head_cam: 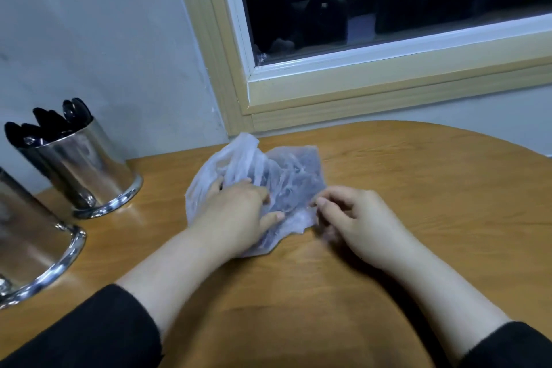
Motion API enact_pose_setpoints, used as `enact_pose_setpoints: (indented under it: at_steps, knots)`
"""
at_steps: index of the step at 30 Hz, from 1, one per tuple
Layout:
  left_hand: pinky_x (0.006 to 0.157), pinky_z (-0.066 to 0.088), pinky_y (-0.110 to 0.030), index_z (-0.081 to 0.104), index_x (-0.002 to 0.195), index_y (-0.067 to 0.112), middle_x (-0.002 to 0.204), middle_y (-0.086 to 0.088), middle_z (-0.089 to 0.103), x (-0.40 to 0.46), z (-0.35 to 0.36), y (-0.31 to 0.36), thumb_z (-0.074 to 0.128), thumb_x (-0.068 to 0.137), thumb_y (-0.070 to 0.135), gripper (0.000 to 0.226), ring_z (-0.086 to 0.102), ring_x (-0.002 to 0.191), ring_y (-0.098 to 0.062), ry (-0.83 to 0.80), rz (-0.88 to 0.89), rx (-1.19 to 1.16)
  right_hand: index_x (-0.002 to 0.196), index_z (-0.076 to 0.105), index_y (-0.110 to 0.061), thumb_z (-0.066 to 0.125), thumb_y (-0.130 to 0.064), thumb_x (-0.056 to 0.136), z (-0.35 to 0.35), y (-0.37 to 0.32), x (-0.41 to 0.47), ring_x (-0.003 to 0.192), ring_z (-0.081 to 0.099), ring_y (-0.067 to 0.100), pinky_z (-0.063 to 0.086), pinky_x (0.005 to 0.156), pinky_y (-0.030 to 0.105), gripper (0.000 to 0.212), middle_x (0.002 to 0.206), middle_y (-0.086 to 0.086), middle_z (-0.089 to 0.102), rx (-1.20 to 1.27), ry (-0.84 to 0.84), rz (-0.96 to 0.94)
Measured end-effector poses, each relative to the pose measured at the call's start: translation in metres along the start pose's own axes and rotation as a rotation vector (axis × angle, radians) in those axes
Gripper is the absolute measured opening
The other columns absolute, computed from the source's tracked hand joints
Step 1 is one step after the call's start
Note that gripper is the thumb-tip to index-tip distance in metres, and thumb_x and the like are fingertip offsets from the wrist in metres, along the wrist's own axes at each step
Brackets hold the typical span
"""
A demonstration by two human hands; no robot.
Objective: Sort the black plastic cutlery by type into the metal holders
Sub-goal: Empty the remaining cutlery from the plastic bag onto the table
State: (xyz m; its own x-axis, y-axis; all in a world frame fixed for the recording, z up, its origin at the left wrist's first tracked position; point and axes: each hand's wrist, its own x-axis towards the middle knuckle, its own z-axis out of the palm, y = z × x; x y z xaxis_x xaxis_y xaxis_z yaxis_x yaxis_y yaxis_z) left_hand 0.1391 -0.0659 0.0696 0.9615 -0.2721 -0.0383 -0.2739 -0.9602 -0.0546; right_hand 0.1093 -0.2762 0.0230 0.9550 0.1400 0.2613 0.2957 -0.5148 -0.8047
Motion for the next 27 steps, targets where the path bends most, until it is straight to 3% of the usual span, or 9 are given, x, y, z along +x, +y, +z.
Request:
enact_pose_setpoints:
  at_steps: [3,6,8,11,14,19,23,25,27]
  knots:
    - [0.123,0.017,-0.038,0.041,0.150,0.038,0.152,0.015,0.047,-0.031,0.015,-0.004,0.043,0.097,0.069,0.062,0.035,0.144,-0.008,0.110,0.103,-0.080,0.124,0.063,-0.024,0.062,-0.016,0.092,0.006,0.022,0.018,0.103,0.062,0.015,0.047,0.096,0.032,0.033,0.115,-0.003,0.064,-0.199,0.170,0.004]
    - [0.127,0.009,-0.045,0.006,0.162,0.043,0.171,0.011,0.012,-0.041,0.041,0.000,0.038,0.091,0.081,0.087,0.008,0.157,-0.011,-0.013,0.051,-0.117,0.153,0.034,-0.024,0.060,-0.025,0.089,0.011,0.034,0.035,0.142,0.039,0.019,0.033,0.116,0.038,0.069,0.156,0.001,0.040,-0.350,0.002,0.086]
    - [0.127,0.009,-0.046,0.013,0.162,0.043,0.171,0.010,0.014,-0.035,0.053,-0.005,0.037,0.093,0.079,0.081,0.010,0.157,-0.012,0.041,0.014,-0.134,0.158,0.023,-0.032,0.059,-0.031,0.089,0.016,0.037,0.046,0.152,0.020,0.015,0.021,0.123,0.043,0.078,0.166,-0.005,0.021,-0.467,-0.106,0.067]
    - [0.120,0.024,-0.041,0.048,0.145,0.041,0.153,0.015,0.045,-0.032,0.065,-0.019,0.046,0.101,0.059,0.048,0.038,0.144,-0.010,0.219,0.037,-0.165,0.150,0.039,-0.039,0.059,-0.034,0.093,0.021,0.037,0.050,0.152,0.018,0.014,0.016,0.123,0.047,0.061,0.163,-0.012,0.026,-0.550,-0.172,0.001]
    - [0.097,0.040,-0.033,0.064,0.117,0.033,0.117,0.016,0.063,-0.048,0.075,-0.040,0.058,0.099,0.037,0.019,0.062,0.109,-0.012,0.361,0.111,-0.233,0.134,0.059,-0.036,0.063,-0.038,0.093,0.024,0.030,0.039,0.141,0.038,0.014,0.017,0.121,0.050,0.041,0.144,-0.012,0.052,-0.552,-0.084,-0.102]
    - [0.069,0.039,-0.026,0.064,0.096,0.027,0.091,0.018,0.058,-0.081,0.062,-0.075,0.064,0.099,0.021,0.007,0.055,0.087,-0.004,0.441,0.094,-0.440,0.108,0.067,-0.027,0.043,-0.056,0.096,0.038,-0.013,0.013,0.105,0.060,0.018,0.045,0.096,0.042,0.040,0.106,-0.010,0.063,-0.492,-0.002,-0.307]
    - [0.064,0.037,-0.027,0.055,0.073,0.023,0.064,0.016,0.051,-0.094,0.022,-0.095,0.064,0.100,0.020,0.028,0.044,0.063,-0.001,0.260,-0.008,-0.810,0.093,0.064,-0.027,0.066,-0.034,0.094,0.035,-0.067,0.017,0.084,0.058,0.018,0.037,0.072,0.028,0.008,0.084,-0.008,0.062,-0.349,0.054,-0.306]
    - [0.060,0.040,-0.019,0.062,0.078,0.023,0.064,0.020,0.059,-0.094,0.007,-0.110,0.066,0.098,0.020,0.021,0.051,0.063,0.004,0.224,-0.088,-0.885,0.106,0.068,-0.028,0.069,-0.035,0.093,0.033,-0.086,0.028,0.090,0.061,0.015,0.040,0.077,0.026,0.015,0.095,-0.007,0.069,-0.303,-0.007,-0.193]
    - [0.076,0.047,-0.017,0.069,0.095,0.027,0.088,0.018,0.070,-0.092,0.007,-0.125,0.069,0.097,0.020,0.007,0.064,0.087,-0.002,0.276,-0.223,-0.832,0.129,0.063,-0.025,0.069,-0.040,0.092,0.036,-0.088,0.034,0.107,0.062,0.017,0.044,0.089,0.028,0.040,0.118,-0.001,0.067,-0.394,-0.062,-0.110]
